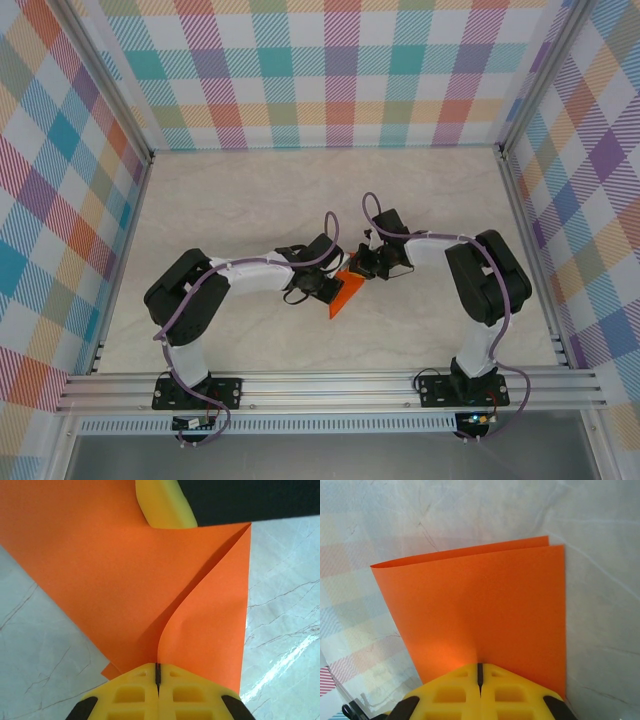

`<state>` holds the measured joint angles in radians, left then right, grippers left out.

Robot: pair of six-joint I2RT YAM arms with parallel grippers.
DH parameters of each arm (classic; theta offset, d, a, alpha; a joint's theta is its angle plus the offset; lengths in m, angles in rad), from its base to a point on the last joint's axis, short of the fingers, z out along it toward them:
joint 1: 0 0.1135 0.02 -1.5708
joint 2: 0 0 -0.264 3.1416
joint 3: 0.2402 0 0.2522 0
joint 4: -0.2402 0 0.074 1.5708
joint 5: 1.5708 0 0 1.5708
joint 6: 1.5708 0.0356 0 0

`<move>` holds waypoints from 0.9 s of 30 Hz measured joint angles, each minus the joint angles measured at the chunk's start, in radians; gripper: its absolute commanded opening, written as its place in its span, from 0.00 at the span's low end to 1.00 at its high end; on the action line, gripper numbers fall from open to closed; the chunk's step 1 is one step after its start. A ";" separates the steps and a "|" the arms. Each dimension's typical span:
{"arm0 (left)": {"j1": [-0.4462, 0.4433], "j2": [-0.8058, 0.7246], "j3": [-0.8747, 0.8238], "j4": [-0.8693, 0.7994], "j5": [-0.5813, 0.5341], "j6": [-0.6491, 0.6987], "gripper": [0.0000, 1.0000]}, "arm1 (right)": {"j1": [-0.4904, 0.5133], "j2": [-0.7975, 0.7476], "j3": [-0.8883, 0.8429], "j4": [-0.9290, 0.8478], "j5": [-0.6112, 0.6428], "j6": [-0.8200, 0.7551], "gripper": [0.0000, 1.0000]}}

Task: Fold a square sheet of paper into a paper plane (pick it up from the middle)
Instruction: Third fold the triangle at the center of the table.

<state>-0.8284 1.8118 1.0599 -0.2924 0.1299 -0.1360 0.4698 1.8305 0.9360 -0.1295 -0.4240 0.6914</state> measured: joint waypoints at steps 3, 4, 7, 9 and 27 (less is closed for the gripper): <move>0.000 0.005 0.004 -0.001 -0.008 0.003 0.00 | 0.000 0.002 0.003 -0.006 0.000 -0.009 0.00; 0.000 0.009 0.004 -0.001 -0.009 0.003 0.00 | 0.000 0.002 0.003 -0.007 0.000 -0.013 0.00; 0.000 0.013 0.004 0.000 -0.011 0.003 0.00 | 0.000 0.005 0.006 -0.008 -0.004 -0.020 0.00; 0.000 0.013 0.004 0.000 -0.012 0.003 0.00 | -0.002 0.006 0.007 -0.008 -0.008 -0.020 0.00; 0.000 0.015 0.002 0.007 -0.014 0.003 0.00 | -0.013 -0.204 -0.119 -0.011 -0.036 0.011 0.00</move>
<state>-0.8280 1.8267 1.0615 -0.2855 0.1154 -0.1329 0.4564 1.6268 0.8169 -0.1402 -0.4603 0.7029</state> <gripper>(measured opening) 0.046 0.046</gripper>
